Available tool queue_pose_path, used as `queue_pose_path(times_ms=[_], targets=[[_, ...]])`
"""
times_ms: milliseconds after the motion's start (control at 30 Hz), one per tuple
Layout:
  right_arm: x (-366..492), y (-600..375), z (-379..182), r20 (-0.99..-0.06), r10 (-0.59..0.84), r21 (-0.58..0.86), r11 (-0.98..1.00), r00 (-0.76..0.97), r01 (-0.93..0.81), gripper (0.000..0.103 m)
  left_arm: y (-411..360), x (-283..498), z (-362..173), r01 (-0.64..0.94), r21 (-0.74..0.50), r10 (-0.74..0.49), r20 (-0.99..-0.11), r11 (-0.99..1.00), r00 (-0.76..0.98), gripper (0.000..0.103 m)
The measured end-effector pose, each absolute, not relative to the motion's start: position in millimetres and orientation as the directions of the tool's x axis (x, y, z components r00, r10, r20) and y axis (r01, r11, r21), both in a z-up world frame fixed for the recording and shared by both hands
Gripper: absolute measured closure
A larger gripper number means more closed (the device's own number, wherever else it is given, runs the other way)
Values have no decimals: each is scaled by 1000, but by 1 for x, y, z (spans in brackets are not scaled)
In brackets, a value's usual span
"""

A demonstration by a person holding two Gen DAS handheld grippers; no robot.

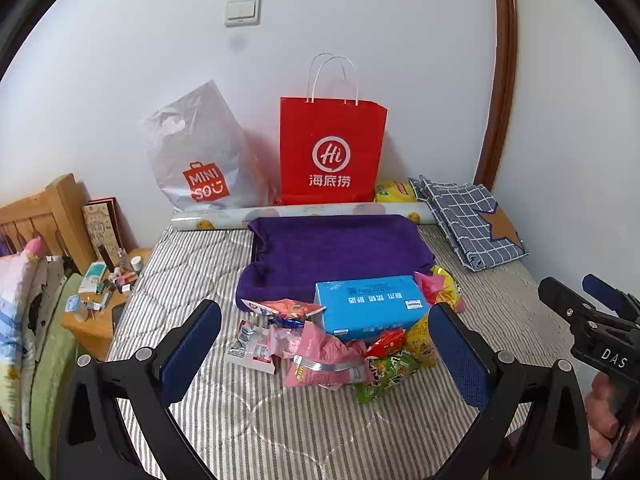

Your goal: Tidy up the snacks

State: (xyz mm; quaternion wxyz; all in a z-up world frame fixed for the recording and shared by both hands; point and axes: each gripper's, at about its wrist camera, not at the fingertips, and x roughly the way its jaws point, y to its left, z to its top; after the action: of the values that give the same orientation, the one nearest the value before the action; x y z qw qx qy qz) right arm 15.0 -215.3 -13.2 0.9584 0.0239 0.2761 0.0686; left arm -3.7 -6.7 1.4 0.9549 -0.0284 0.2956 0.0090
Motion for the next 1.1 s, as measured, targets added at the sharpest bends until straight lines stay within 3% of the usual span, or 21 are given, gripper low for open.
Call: queue_pose_path(times_ms=[1100], targets=[[10, -211, -9, -515, 155, 92, 988, 843, -125, 0, -2, -5, 0, -36, -70, -10, -565, 997, 825, 1]])
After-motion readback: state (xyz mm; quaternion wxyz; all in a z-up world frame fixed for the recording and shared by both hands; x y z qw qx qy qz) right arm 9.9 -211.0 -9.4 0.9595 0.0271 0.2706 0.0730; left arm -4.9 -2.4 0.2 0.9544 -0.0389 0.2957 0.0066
